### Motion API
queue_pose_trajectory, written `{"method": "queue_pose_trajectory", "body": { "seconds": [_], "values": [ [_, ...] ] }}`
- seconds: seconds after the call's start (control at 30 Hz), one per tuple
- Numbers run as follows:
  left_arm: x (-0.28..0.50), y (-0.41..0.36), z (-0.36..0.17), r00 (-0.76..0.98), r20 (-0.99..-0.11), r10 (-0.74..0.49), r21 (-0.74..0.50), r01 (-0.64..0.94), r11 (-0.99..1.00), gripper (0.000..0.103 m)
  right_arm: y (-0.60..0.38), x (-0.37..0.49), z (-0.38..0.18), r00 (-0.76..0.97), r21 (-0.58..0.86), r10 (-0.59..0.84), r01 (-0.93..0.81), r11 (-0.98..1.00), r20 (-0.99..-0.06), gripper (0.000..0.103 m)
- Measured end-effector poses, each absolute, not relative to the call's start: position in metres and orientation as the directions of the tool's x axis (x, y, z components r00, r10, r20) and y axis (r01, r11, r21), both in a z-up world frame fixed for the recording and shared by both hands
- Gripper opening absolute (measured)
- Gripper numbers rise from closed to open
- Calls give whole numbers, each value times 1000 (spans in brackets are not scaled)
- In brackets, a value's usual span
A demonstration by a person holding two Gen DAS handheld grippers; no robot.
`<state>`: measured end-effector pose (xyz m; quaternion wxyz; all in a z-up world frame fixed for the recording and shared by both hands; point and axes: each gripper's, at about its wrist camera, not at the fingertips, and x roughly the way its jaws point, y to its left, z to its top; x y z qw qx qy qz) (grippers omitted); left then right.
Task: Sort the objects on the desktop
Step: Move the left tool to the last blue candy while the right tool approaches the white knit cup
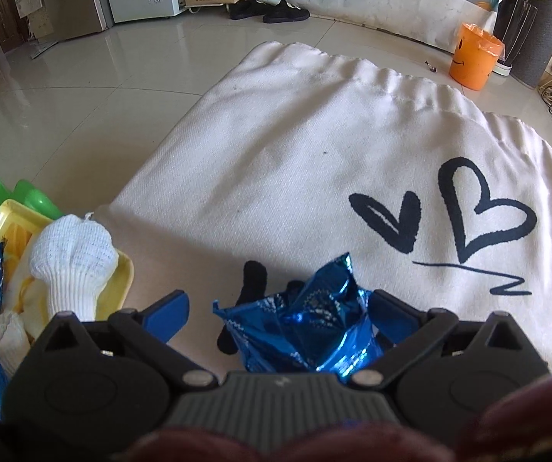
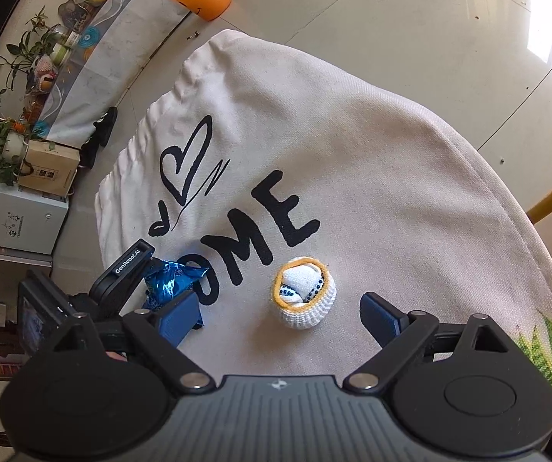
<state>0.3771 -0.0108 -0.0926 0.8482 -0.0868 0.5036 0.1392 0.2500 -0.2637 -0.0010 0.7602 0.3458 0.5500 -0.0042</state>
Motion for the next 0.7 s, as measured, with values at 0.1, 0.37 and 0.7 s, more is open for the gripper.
{"method": "queue_pose_trajectory", "body": {
  "seconds": [0.1,0.37,0.7],
  "values": [
    [357,-2,-97,472,-876,98,-71,-328,942,103,-265,251,-1,395,522,374,389,759,-839,91],
    [311,8,-108,408,-910,80,-54,-306,951,102,-266,252,-2,391,521,376,389,760,-840,92],
    [236,10,-109,381,-924,46,-76,-298,951,103,-254,258,-10,354,500,384,343,795,-853,92]
  ]
}}
